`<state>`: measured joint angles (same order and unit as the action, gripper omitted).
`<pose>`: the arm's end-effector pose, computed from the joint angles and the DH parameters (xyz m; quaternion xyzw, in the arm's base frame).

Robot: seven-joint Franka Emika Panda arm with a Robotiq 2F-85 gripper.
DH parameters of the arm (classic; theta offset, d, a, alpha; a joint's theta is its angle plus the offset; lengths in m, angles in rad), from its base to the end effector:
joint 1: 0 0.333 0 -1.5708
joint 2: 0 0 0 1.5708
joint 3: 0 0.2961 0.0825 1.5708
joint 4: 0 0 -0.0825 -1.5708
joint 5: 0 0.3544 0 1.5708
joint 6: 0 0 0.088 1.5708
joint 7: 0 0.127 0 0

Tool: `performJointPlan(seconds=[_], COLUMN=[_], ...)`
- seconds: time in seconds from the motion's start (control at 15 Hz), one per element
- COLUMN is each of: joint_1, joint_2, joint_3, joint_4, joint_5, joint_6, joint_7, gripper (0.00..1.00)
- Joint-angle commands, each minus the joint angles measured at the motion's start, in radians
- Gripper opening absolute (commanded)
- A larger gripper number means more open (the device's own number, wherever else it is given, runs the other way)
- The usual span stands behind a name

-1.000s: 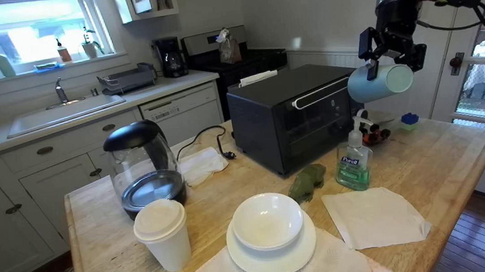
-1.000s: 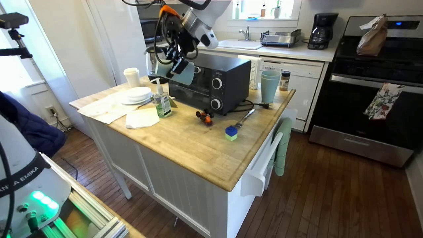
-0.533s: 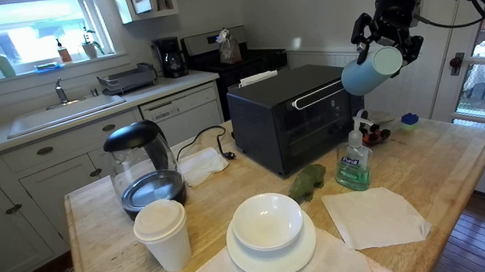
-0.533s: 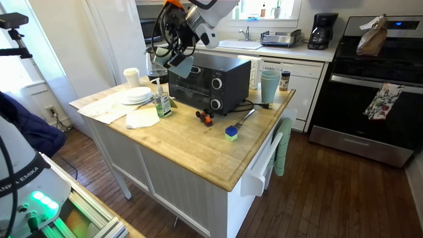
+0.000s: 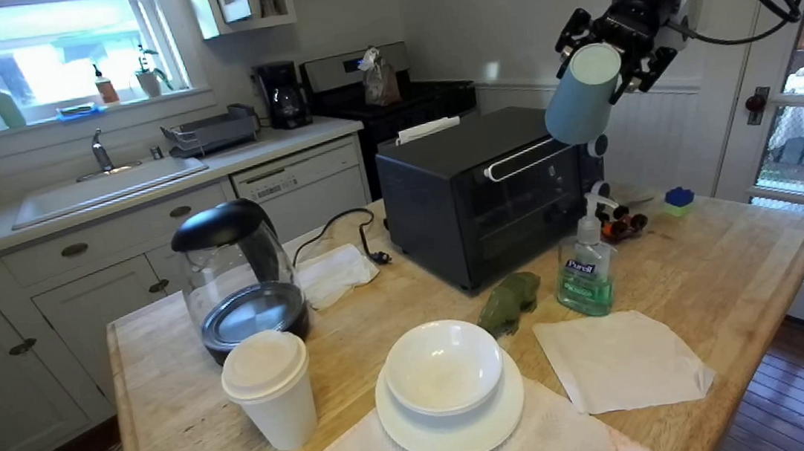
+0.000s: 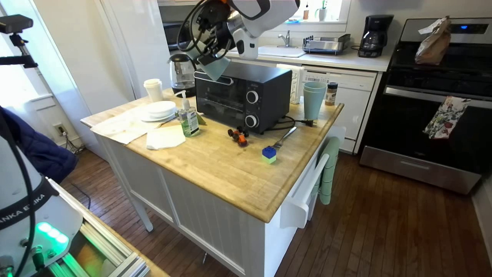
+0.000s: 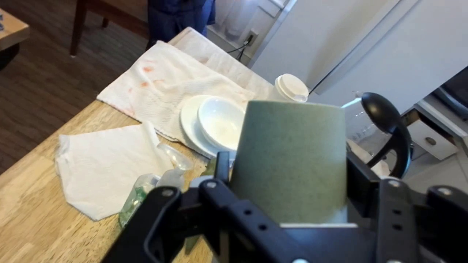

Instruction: Pick up the blue cup and place it upside down on the black oven

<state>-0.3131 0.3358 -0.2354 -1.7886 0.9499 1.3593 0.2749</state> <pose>0.5136 -0.1669 0.3629 -0.7400 0.4138 0.2680 0.4576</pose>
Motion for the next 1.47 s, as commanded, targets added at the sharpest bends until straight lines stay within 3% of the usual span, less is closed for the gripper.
performJointPlan(seconds=[0.0, 0.2, 0.73, 1.4], joint_1=[-0.020, -0.030, -0.031, -0.026], joint_2=[0.053, 0.081, 0.138, 0.197], joint_3=[-0.002, -0.006, -0.014, 0.003], joint_4=[0.063, 0.078, 0.067, 0.063], joint_5=[0.135, 0.248, 0.445, 0.594], joint_6=[-0.100, -0.137, -0.077, 0.036], joint_7=[0.114, 0.202, 0.351, 0.404], gripper=[0.50, 0.50, 0.50, 0.50])
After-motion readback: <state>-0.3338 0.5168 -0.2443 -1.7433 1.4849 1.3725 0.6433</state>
